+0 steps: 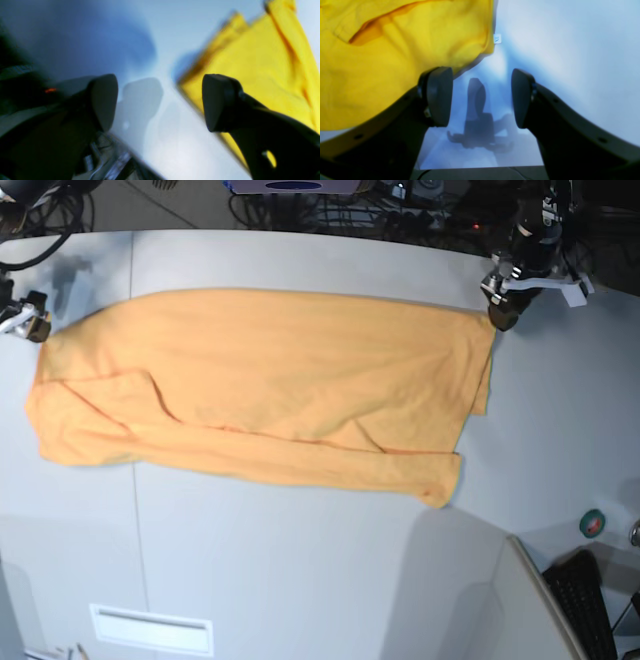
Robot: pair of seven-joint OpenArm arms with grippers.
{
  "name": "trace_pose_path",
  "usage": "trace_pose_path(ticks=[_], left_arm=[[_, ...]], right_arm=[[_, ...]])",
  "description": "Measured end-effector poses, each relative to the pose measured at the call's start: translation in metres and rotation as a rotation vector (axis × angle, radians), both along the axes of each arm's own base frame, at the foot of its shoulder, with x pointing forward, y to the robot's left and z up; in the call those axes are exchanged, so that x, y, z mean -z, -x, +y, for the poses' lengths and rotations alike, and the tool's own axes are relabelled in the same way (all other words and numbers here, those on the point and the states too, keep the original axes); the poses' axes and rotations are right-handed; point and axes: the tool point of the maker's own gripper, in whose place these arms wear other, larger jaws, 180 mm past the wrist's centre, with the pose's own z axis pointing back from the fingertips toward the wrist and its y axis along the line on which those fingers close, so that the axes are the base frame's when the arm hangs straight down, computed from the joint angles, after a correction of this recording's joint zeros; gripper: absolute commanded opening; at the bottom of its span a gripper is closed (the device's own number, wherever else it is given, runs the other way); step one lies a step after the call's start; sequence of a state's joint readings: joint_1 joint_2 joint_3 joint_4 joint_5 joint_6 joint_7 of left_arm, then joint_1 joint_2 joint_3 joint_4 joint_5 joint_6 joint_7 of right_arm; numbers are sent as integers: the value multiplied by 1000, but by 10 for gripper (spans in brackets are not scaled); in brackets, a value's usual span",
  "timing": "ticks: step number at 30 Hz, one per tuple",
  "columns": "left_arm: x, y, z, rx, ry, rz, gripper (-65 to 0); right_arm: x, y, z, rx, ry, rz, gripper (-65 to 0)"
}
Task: Layout the t-shirt on the table in an organized manner, then fold the t-shirt properly
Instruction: 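Release the shirt and raise both grippers off its corners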
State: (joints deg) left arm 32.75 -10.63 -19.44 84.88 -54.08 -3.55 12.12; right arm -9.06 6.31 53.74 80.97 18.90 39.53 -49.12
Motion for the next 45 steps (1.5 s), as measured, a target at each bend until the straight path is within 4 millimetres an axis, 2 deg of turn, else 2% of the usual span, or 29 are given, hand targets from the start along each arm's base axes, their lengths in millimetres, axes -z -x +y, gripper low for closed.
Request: trace_pose_path(ticks=[3,6,9,11,16,19,22,25,27,33,37,40,43,45], left_arm=[[0,-14,-15,38,25,-27,-221],[11,-14,-18,38,37,-4,-234],[22,-16,-21,32,46,7,-234],[24,-25,-23,34,54,-2,-234],[28,-32,-26,42,61,-18,-245],[30,-35,-27,43,64,-17,-314],[31,-41,-38,73,77,-14,-398],[34,-43,-49,95,96,-8,-451],[34,-46,-54,108,102,-8,-477],[36,-45,-51,100,99,5,-601],[36,-44,-48,94,94,10,-642],[36,-43,-48,95,95,13,-640],[36,-43,-44,102,85,17,-640],[34,-44,-39,106,73,17,-640]], right_arm=[[-3,-3,-3,5,5,-10,-293],[-2,-2,-3,6,2,-7,-293],[11,-4,3,18,-44,10,-293],[23,-6,7,24,-93,31,-293],[37,-5,-2,50,-133,47,-293],[45,-5,3,45,-149,52,-291],[46,-20,17,-9,-159,38,-291],[46,-31,28,-29,-171,13,-291],[47,-33,29,-12,-194,1,-291],[50,-37,27,6,-222,-18,-290],[51,-34,27,11,-222,-22,-296],[48,-22,15,65,-201,-33,-315],[46,-5,-11,164,-151,-24,-338],[42,-4,-33,235,-83,-20,-323]])
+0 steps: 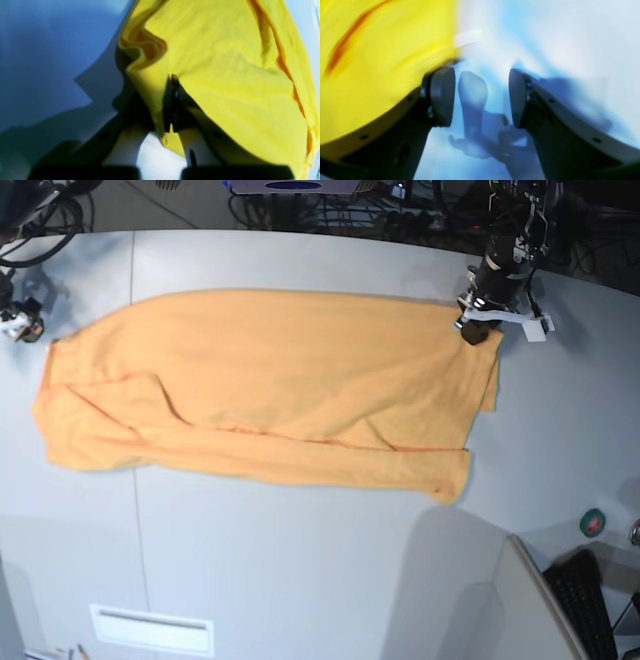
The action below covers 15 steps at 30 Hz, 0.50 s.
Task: Layout the t-shirt on the table in an organized manner, then fold the t-shirt properly
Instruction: 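Release the shirt and raise both grippers off its corners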
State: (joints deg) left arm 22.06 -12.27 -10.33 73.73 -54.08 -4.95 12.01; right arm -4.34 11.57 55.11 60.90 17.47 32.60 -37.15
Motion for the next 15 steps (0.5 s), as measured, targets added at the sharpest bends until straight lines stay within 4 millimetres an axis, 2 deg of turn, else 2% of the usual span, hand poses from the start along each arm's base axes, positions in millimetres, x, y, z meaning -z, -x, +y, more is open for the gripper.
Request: trace_pose_path(ticks=[4,5,6,8,9,12,15], left_arm=[[-3,-4,7,2,-16,-5,-642],[-3,-5,7,3,-18,-7,-642],[-4,-8,7,1,-16,-12,-642],[-5,-9,5,2,-14,-17,-643],[-4,-9,4,6,-12,-13,-645],[-4,-8,4,7,-15,-13,-650],[-4,-8,4,5,-13,-13,-650]], right_arm=[[-24,-17,-21,-3,68,-68,-335],[-29,-17,-23,-16,90,-74,-363],[-34,-16,-22,-56,122,-62,-423],[-40,-14,-4,-194,183,-27,-600],[-42,-16,11,-271,196,-18,-650],[-48,-33,64,-463,193,-58,-650],[-47,-44,89,-543,184,-79,-650]])
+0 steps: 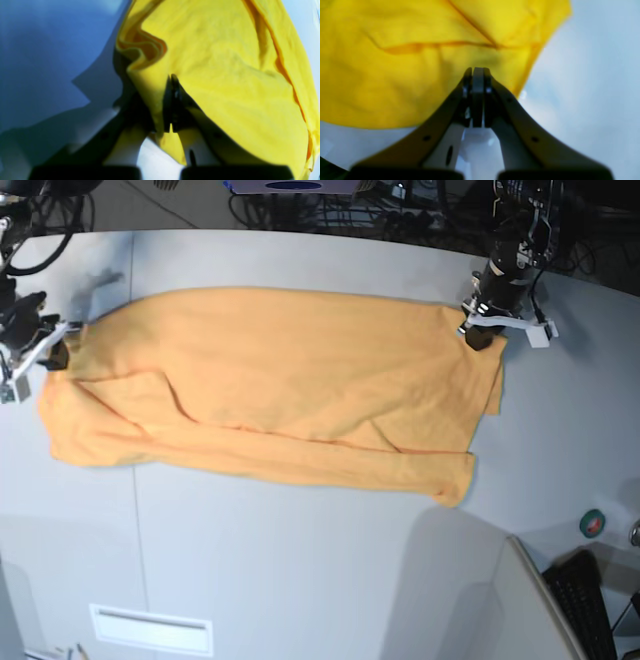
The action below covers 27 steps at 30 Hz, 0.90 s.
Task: Layout the t-shirt on the table in an organized manner, then fold the t-shirt properly
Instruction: 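Release the shirt and raise both grippers off its corners, then lower both grippers onto the shirt's corners and pinch them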
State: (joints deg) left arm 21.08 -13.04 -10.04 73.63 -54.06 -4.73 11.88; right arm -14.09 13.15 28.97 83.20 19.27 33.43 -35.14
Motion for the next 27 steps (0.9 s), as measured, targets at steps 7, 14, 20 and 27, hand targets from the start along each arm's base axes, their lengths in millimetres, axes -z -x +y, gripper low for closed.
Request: trace_pose_path(ticks=[7,14,20,27], left_arm=[[-2,0,7,6,-15,4,-650],[-4,-1,15,14,-35,4,-650],[-5,-1,18,17,-41,5,-650],[-10,-9,22,31,-52,-7,-650]], right_arm=[[27,3,3,1,-33,84,-650],[54,30,-18,43,-39,187,-650],[56,31,-34,64,-37,189,-650],[57,41,-67,16,111,231,-650]])
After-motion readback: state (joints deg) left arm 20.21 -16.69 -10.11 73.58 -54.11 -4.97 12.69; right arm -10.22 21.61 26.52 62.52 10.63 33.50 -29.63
